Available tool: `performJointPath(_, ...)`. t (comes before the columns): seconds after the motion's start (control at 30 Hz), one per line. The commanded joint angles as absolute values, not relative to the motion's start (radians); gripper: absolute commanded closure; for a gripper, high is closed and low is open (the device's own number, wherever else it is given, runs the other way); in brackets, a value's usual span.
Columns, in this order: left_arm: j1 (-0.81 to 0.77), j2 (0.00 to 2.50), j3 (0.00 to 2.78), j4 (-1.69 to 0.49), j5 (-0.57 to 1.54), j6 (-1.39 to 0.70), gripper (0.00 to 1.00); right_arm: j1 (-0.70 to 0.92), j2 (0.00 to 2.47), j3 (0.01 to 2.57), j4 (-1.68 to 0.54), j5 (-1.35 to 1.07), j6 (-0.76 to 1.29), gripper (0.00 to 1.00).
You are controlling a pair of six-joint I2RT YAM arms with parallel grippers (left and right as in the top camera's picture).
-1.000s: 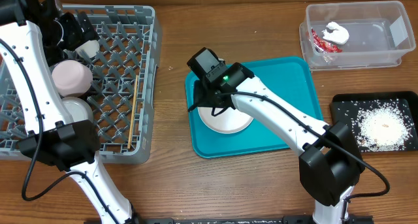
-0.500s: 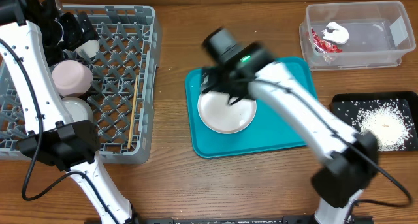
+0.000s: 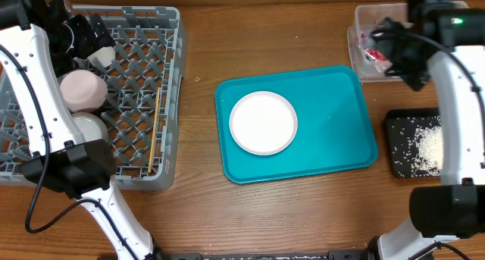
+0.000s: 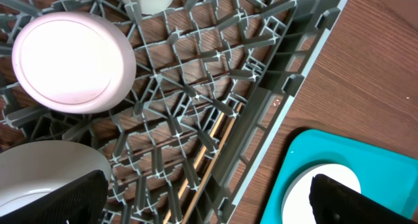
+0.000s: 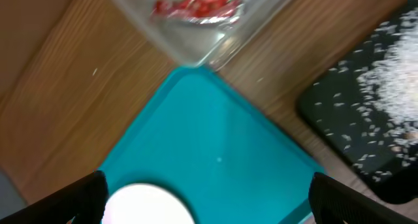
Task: Sort waste into correct bins and load items into the dishwasher
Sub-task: 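Release the plate and raise the right gripper to the right, then reach the left gripper to the plate rim and grasp it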
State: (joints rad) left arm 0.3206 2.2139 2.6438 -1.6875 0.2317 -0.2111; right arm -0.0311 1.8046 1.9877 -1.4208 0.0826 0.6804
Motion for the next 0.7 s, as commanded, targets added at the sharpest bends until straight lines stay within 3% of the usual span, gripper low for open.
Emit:
performJointPath(0.0,0.314,2.182,2.645,-1.689,0.229,-0.226,0.00,-0.105,1.797,1.996,-1.416,0.089,0.682,0.00)
performJointPath(0.17,0.314,2.182,2.645,-1.690,0.297,-0.262,0.00,-0.163,1.797,1.996,-1.416,0.089,0.681,0.00)
performJointPath(0.37,0.252,2.182,2.609,-1.690,0.975,0.035,0.00,-0.172,1.797,1.996,-1.416,0.089,0.681,0.00)
performJointPath(0.47,0.147,2.182,2.578,-1.690,0.955,0.042,0.00,-0.172,1.797,1.996,-1.416,0.089,0.682,0.00)
performJointPath(0.67,-0.193,2.184,2.442,-1.662,0.683,0.038,0.00,-0.172,1.797,1.996,-1.416,0.089,0.681,0.00)
